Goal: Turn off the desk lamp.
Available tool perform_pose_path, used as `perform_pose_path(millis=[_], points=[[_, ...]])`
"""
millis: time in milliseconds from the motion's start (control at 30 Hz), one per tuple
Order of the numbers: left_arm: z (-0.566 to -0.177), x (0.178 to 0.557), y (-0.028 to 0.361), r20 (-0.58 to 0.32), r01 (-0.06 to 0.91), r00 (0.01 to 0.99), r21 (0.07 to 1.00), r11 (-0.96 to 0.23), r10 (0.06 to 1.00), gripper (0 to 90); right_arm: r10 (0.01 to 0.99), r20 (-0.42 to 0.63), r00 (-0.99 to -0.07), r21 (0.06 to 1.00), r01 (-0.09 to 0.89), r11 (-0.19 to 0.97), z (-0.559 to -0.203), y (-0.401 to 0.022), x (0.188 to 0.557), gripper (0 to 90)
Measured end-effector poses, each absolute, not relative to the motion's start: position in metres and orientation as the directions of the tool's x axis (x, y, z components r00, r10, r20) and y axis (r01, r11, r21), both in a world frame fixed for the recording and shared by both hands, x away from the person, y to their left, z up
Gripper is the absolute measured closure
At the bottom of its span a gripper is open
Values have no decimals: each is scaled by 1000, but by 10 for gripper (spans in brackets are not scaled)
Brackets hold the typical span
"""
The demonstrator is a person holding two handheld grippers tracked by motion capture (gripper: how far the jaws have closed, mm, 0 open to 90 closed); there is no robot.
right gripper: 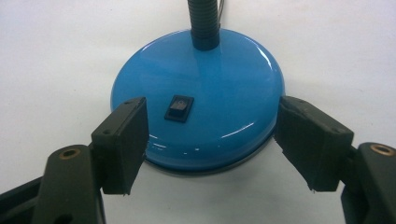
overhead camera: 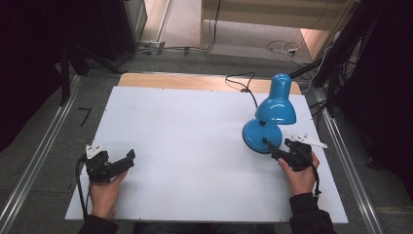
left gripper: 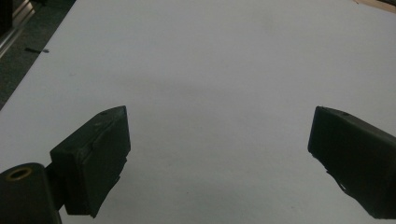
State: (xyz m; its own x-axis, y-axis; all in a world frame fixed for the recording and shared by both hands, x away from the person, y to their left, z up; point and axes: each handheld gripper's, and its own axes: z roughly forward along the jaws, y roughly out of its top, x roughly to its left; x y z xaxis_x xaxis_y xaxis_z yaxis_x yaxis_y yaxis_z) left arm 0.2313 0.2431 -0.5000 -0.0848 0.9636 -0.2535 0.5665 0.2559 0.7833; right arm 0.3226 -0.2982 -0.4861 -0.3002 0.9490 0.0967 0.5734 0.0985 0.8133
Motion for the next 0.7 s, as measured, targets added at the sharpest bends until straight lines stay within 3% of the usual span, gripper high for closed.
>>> perform_pose_path(millis=[700], points=[[-500,231,243,-254,565,-85,784,256,963,62,946,110,-304,819,568,87,-482,-306,309,249]])
